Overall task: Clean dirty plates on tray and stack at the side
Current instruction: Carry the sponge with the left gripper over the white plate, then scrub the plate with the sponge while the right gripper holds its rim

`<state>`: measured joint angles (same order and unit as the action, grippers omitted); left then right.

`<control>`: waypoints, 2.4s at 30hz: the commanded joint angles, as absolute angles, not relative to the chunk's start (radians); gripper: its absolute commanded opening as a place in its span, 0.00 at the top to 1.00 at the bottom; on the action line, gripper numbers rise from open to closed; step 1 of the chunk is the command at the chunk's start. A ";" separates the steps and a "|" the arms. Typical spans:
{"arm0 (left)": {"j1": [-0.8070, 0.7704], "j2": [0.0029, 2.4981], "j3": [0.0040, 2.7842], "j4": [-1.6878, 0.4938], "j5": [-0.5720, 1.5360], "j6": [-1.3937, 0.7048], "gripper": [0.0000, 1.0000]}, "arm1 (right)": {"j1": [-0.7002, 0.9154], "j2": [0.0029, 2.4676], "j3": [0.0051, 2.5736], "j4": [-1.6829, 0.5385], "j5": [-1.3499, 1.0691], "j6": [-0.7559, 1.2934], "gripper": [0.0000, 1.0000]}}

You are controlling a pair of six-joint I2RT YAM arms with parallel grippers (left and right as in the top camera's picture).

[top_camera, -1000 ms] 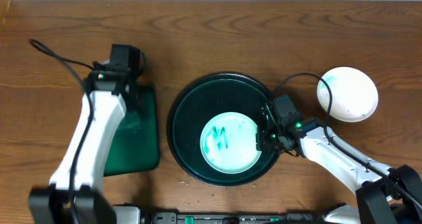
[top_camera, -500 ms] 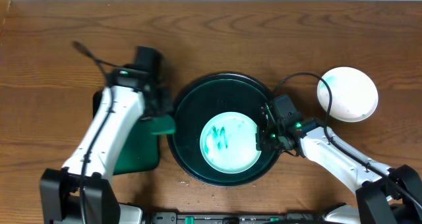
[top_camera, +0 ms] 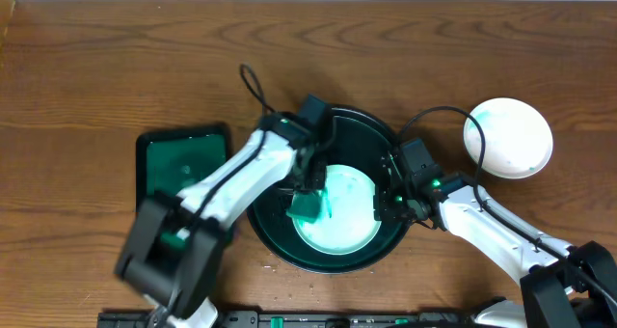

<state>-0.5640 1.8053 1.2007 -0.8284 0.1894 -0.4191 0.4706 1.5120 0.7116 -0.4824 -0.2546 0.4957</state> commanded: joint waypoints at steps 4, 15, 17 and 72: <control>-0.581 1.966 1.197 -0.792 0.331 -0.431 0.93 | 0.465 1.518 0.723 -0.482 -0.271 0.493 0.99; -0.727 2.013 1.197 -0.668 0.622 -0.413 0.93 | 0.465 1.518 0.723 -0.483 -0.271 0.493 0.99; -0.754 2.013 1.197 -0.629 0.680 -0.413 0.93 | 0.465 1.518 0.723 -0.486 -0.271 0.493 0.99; -0.609 2.013 1.197 -0.806 -0.190 -0.485 0.93 | 0.465 1.518 0.723 -0.379 -0.327 0.569 0.71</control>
<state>-0.5808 1.9339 1.2533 -0.8116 -0.1581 -0.4976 0.4603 1.5158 0.7273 -0.3866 -0.3187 0.5529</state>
